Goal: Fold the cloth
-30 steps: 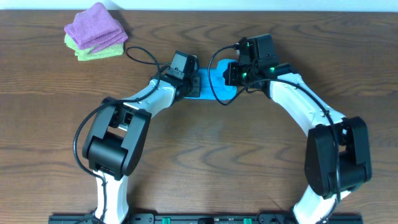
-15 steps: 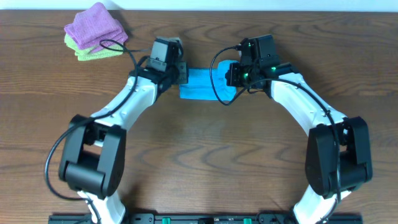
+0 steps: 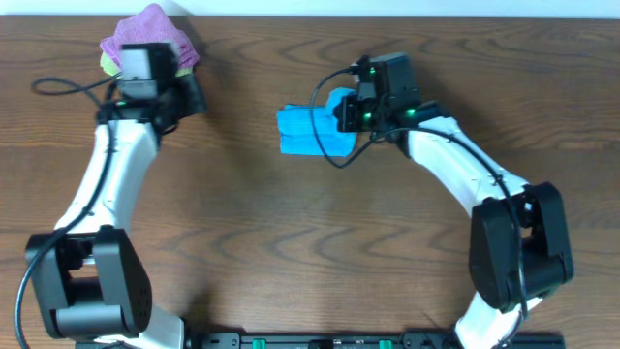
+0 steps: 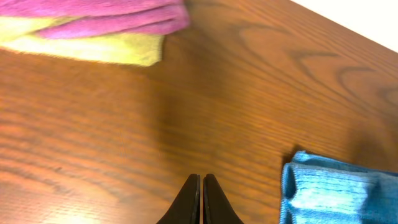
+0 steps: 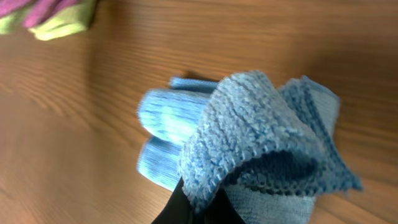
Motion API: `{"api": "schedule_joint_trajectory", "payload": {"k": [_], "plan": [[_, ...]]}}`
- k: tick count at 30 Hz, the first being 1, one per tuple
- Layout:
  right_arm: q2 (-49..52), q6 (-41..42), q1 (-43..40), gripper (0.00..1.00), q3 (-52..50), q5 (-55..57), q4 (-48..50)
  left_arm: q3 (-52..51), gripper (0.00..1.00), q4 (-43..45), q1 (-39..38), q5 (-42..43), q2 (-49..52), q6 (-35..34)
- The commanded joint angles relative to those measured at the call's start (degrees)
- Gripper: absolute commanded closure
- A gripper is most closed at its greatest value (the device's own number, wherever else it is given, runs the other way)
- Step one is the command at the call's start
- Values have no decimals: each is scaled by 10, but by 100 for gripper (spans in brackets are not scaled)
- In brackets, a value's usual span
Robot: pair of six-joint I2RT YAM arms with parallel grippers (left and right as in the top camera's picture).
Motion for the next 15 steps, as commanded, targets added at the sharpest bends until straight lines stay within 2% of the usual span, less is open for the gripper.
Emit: {"api": "schedule_joint_trajectory", "payload": {"k": [1, 15], "plan": [[-3, 6, 24, 98, 1, -7, 13, -3, 94, -17, 24, 66, -8, 19], [58, 19, 69, 98, 1, 17, 48, -3, 94, -39, 34, 103, -8, 32]]}}
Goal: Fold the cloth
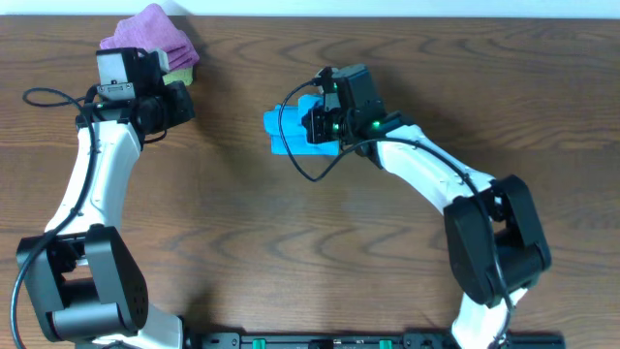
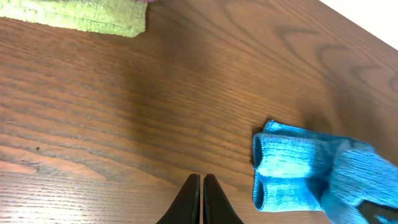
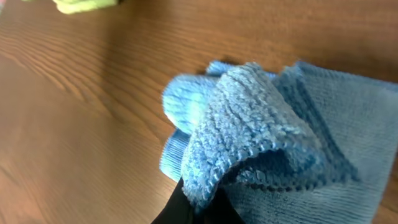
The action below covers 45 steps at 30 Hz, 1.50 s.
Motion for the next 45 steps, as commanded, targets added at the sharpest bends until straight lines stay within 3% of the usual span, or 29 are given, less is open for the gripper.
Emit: {"api": "schedule_joint_trajectory", "payload": {"k": [1, 27, 28, 30, 31, 42, 44, 45], "plan": [[20, 12, 5, 99, 1, 7, -2, -2, 94, -1, 1, 11, -8, 13], [55, 58, 6, 97, 1, 17, 71, -2, 94, 1, 1, 15, -8, 13], [55, 65, 6, 80, 1, 17, 71, -2, 94, 1, 1, 15, -8, 13], [55, 79, 7, 23, 1, 11, 72, -2, 94, 1, 1, 15, -8, 13], [55, 85, 6, 2, 1, -4, 76, -2, 94, 3, 1, 15, -8, 13], [45, 93, -9, 1, 1, -104, 102, -2, 94, 9, 1, 15, -8, 13], [20, 83, -26, 1, 1, -104, 98, -2, 83, -1, 1, 15, -8, 13], [5, 73, -35, 1, 2, -104, 91, -2, 68, -5, 1, 16, -8, 13]]}}
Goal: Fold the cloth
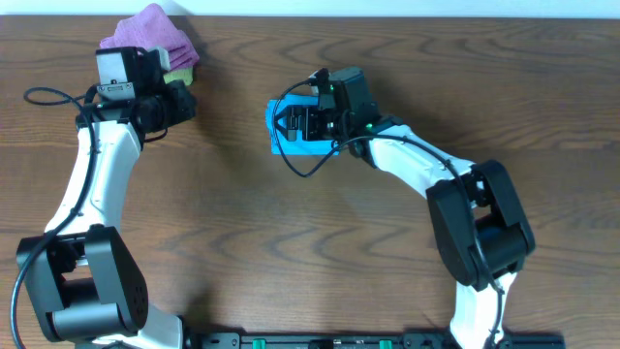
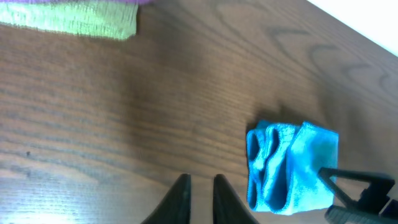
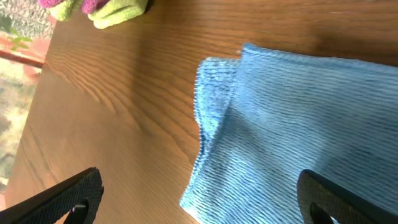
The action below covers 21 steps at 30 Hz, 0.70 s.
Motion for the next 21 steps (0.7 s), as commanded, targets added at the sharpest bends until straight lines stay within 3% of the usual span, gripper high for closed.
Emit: {"api": "schedule_joint_trajectory", "payload": {"k": [1, 2, 3, 7, 11, 14, 21], "plan": [[-61, -23, -36, 1, 5, -11, -19, -2, 53, -10, 1, 7, -8, 10], [-75, -34, -45, 1, 10, -7, -40, -2, 40, -11, 1, 14, -8, 11], [-94, -49, -57, 1, 20, 3, -74, -2, 35, -12, 1, 29, -8, 21], [-186, -174, -101, 2, 123, 174, -375, -2, 18, -16, -6, 59, -8, 35], [-253, -232, -103, 13, 169, 333, -562, -2, 2, -14, -21, 46, -8, 35], [-317, -238, -103, 21, 169, 388, -650, -2, 4, -14, -35, 38, -8, 35], [-499, -233, -103, 16, 167, 397, -725, -2, 5, -14, -73, 27, -8, 35]]}}
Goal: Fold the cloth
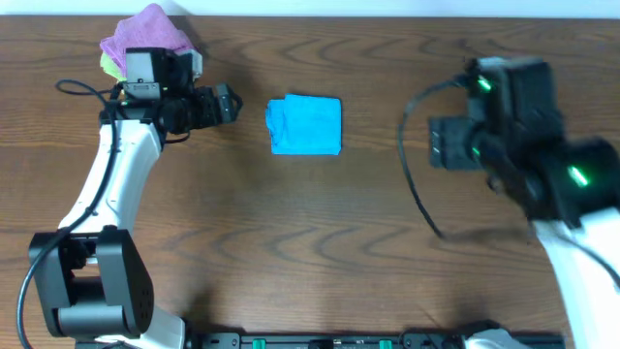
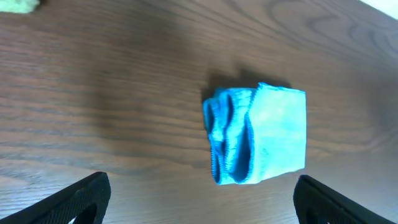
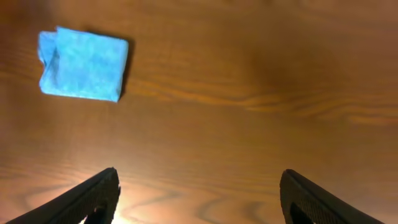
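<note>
The blue cloth (image 1: 304,125) lies folded into a small thick rectangle on the wooden table, with nothing touching it. The left wrist view shows the cloth (image 2: 261,143) with its rolled fold edges facing the camera. My left gripper (image 1: 225,103) hovers a short way left of it, its jaws wide open (image 2: 202,199) and empty. My right gripper (image 1: 443,142) is far to the right and raised high, also open (image 3: 199,193) and empty. From there the cloth (image 3: 82,65) looks small at the upper left.
A pile of pink and yellow-green cloths (image 1: 145,34) sits at the table's back left corner, behind the left arm. A corner of it shows as a green scrap (image 2: 15,5). Bare brown table (image 1: 320,242) surrounds the blue cloth.
My right gripper, then open right over the blue cloth, now stands far off to the right and higher. My left gripper has opened wide and moved right, closer to the cloth.
My right gripper was first shut on a raised flap of the blue cloth, with the left gripper shut near the pile. It then held that flap further left. Later it was open with the cloth lying folded. Now both grippers are open and clear of it.
</note>
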Motion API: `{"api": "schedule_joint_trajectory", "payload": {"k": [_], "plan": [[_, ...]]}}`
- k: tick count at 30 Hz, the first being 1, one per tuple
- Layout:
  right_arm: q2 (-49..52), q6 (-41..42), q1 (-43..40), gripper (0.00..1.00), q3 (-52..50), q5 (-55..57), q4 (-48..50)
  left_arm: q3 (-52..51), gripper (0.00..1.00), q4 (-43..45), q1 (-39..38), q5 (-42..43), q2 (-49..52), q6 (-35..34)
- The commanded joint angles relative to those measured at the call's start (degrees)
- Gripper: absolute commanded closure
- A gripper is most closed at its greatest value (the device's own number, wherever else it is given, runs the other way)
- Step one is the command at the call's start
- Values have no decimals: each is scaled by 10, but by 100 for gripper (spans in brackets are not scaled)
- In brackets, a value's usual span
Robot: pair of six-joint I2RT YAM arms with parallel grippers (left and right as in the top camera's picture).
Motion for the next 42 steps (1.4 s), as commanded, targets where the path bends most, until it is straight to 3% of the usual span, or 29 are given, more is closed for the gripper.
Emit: {"api": "schedule_joint_trajectory", "payload": {"k": [1, 7, 12, 14, 16, 19, 36, 42], "plan": [[-71, -9, 2, 16, -3, 24, -34, -2, 5, 1, -15, -7, -8, 10], [-226, 2, 2, 14, -118, 38, -55, -2, 5, 1, -43, -18, -8, 10], [-337, 29, 2, 13, -252, 37, 5, -2, 5, 1, -63, -22, -8, 10], [-367, 37, 2, 10, -302, 35, 36, -2, 5, 1, -68, -22, -8, 10], [-382, 37, 2, 1, -344, 34, 65, -2, 4, 1, -73, -22, -8, 10], [-381, 36, 2, 1, -382, 34, 89, -2, 5, 0, -76, -22, -8, 10], [-381, 36, 2, 1, -405, 34, 85, -3, 5, 7, -83, -32, 2, 8], [-381, 36, 2, 1, -405, 34, 84, -3, 5, 57, -82, 24, 54, -9]]}}
